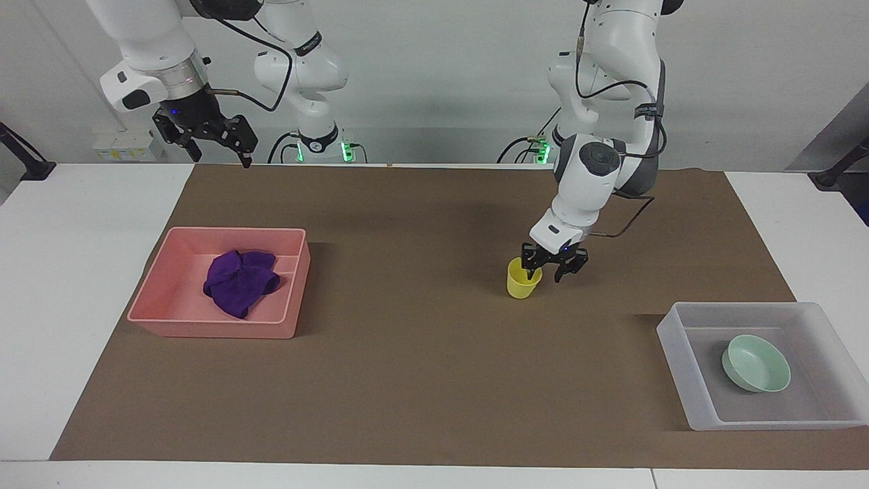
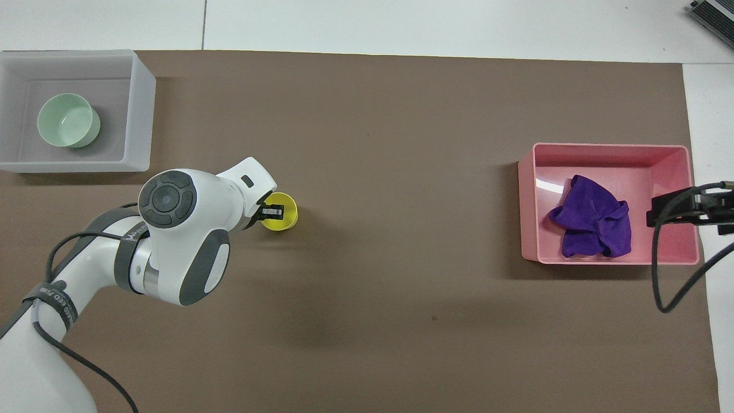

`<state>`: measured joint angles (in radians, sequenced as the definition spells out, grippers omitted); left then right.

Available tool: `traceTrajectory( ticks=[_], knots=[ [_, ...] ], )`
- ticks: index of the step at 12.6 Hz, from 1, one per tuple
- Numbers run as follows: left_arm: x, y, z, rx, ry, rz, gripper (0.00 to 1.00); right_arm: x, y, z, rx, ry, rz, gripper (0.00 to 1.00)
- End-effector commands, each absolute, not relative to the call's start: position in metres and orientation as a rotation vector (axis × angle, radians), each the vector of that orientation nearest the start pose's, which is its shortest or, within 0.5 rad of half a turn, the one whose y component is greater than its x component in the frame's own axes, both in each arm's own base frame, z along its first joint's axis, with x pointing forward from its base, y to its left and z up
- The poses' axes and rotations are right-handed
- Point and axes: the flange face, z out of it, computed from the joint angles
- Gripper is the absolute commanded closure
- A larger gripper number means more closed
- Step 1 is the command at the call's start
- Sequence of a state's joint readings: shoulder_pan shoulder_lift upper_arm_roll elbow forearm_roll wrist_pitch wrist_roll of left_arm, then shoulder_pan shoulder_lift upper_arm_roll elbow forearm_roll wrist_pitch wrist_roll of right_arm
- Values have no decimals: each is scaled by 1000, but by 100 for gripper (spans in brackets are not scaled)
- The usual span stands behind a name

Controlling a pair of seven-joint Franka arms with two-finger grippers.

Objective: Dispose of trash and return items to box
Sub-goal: 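Reach the left gripper to the yellow cup and grasp its rim, then lift the yellow cup and carry it into the clear box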

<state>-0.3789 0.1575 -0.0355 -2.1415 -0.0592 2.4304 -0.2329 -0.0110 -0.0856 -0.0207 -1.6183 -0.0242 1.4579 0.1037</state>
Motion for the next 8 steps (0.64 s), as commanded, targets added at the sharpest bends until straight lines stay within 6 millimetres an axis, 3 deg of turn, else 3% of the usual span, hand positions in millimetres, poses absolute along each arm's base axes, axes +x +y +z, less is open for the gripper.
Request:
traceTrajectory(
  ticks=[1,3,5,8],
  knots=[
    [520,-229,347,-3213,211,-202,100,510,-30,639,-3145,197,140,0],
    [526,-227,358,-3215,200,-216,100,509,-28,637,-3145,195,133,0],
    [540,-221,382,-3219,177,-238,100,509,-28,635,-3136,198,128,0],
    [585,-171,442,-3215,84,-259,100,508,-28,635,-3132,214,137,0]
  ],
)
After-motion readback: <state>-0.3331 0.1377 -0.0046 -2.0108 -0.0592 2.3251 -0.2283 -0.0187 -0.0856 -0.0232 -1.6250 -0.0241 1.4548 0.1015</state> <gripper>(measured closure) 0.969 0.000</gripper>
